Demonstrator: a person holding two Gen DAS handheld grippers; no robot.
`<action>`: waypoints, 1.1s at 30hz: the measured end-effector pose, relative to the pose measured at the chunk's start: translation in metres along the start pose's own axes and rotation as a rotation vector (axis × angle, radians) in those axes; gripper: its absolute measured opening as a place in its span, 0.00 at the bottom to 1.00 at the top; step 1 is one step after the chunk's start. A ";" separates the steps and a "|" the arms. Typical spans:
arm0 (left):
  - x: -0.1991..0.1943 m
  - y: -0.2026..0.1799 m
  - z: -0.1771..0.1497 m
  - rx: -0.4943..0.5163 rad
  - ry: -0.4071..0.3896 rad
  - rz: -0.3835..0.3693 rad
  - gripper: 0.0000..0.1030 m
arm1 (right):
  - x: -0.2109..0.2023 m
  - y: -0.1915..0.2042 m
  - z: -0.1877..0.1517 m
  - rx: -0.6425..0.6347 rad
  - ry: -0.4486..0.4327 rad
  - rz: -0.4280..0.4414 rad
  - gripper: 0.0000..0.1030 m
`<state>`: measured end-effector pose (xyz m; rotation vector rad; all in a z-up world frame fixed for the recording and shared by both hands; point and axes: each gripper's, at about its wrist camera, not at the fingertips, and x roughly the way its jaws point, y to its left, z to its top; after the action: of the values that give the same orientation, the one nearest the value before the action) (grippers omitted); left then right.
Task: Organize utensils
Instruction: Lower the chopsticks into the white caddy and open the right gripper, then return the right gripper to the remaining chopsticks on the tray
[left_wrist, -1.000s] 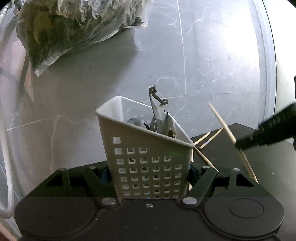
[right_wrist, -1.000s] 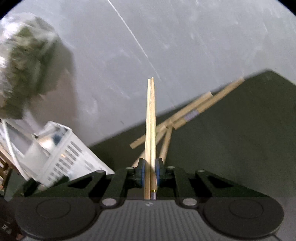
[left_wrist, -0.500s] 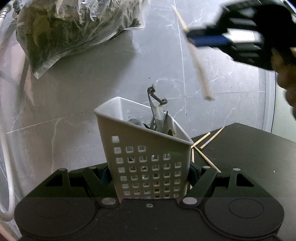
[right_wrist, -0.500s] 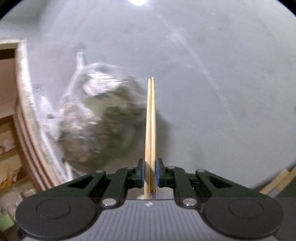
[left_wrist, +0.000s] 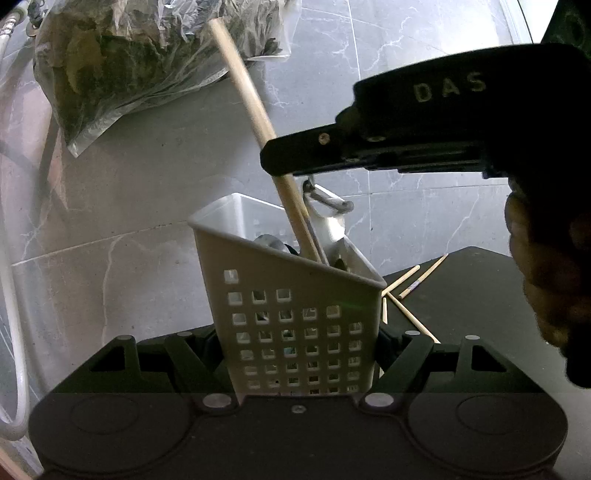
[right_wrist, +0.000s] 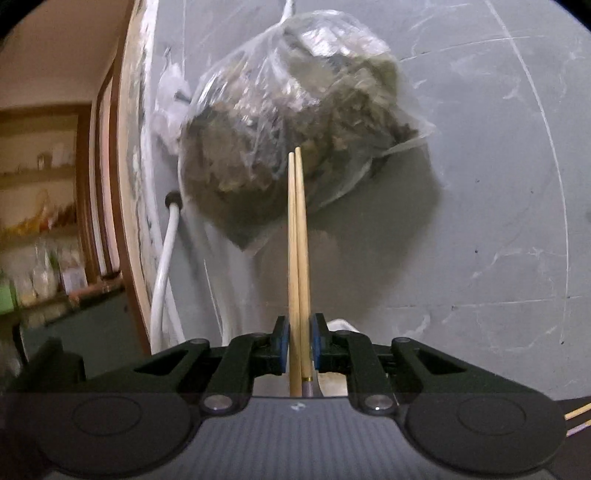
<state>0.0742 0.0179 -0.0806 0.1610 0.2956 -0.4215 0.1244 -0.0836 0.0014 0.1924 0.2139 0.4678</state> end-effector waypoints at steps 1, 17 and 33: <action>0.000 0.000 0.000 -0.001 -0.001 0.000 0.76 | -0.001 0.001 0.002 -0.002 0.003 -0.001 0.43; 0.001 0.004 0.007 -0.021 0.022 -0.005 0.75 | -0.050 -0.098 -0.010 0.359 0.330 -0.509 0.71; 0.006 0.011 0.008 -0.022 0.028 -0.022 0.75 | 0.022 -0.096 -0.066 0.480 0.645 -0.542 0.63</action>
<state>0.0864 0.0236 -0.0744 0.1422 0.3298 -0.4376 0.1676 -0.1484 -0.0876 0.4349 0.9874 -0.0864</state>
